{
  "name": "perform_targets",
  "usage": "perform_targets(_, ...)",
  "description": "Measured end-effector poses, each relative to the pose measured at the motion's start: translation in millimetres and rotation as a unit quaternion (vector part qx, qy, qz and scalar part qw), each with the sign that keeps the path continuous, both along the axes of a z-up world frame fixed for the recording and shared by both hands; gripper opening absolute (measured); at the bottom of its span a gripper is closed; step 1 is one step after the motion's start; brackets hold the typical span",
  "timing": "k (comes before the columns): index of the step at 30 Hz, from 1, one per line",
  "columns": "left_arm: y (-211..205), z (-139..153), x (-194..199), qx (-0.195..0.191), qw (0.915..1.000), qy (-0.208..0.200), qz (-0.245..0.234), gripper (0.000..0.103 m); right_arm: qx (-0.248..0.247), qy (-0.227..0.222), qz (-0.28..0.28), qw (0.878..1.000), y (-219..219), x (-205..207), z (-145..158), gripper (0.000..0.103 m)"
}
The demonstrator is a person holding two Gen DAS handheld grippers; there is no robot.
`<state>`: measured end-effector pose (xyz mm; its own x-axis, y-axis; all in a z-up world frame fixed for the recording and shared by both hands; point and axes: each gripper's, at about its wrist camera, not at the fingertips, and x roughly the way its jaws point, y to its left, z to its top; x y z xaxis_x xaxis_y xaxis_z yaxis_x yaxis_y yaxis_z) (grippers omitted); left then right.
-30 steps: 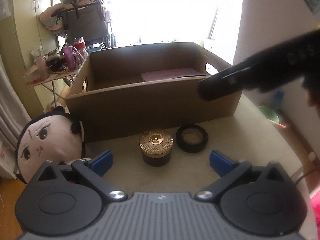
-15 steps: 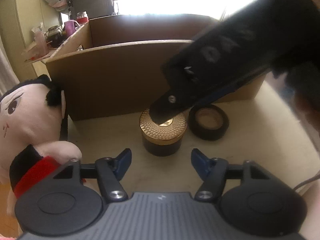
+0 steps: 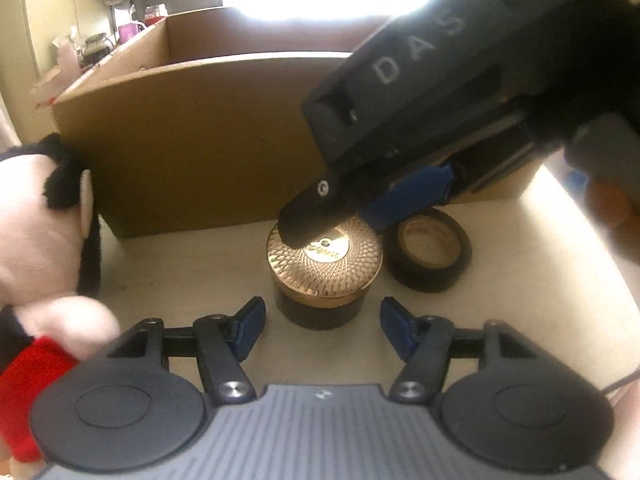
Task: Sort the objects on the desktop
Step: 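Close the right gripper on the gold-lidded jar and lift it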
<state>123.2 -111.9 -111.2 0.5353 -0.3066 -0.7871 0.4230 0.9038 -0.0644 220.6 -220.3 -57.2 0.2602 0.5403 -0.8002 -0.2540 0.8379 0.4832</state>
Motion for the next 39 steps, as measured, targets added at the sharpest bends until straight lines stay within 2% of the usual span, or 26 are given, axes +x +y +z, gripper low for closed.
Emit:
perform_targets(1, 1.3, -0.1, -0.4, -0.001, 1.0, -0.001, -0.004, 0.057, 0.0, 0.0, 0.001, 1.0, -0.4, 0.1, -0.3, 0.048)
perform_targets(3, -0.4, 0.6, -1.1, 0.008, 0.9999, -0.007, -0.008, 0.057, -0.002, -0.002, 0.003, 1.0, 0.0, -0.4, -0.7, 0.047)
perform_targets(10, 8.3, 1.9, -5.8, -0.009, 0.9999, 0.001, -0.014, 0.053, -0.01, -0.003, 0.008, 1.0, -1.2, -7.3, 0.2, 0.047)
perform_targets(19, 11.5, 4.6, -42.1, -0.016, 0.9982, 0.01, -0.057, 0.051, -0.026, -0.006, 0.025, 0.999, -9.3, -36.2, 1.7, 0.047)
perform_targets(28, 15.9, 6.0, -76.5, -0.021, 0.9959, 0.009, -0.087, 0.051, -0.074, -0.025, 0.075, 0.994, -8.7, -76.2, 6.1, 0.049)
perform_targets(35, 19.1, 7.0, -83.0, -0.006, 0.9944, 0.0, -0.106, 0.053, -0.093, -0.034, 0.08, 0.992, -4.9, -80.2, 8.3, 0.05)
perform_targets(39, 26.1, 6.9, -86.6, -0.017, 0.994, -0.002, -0.108, 0.057, -0.096, -0.035, 0.081, 0.991, -3.0, -80.8, 8.8, 0.051)
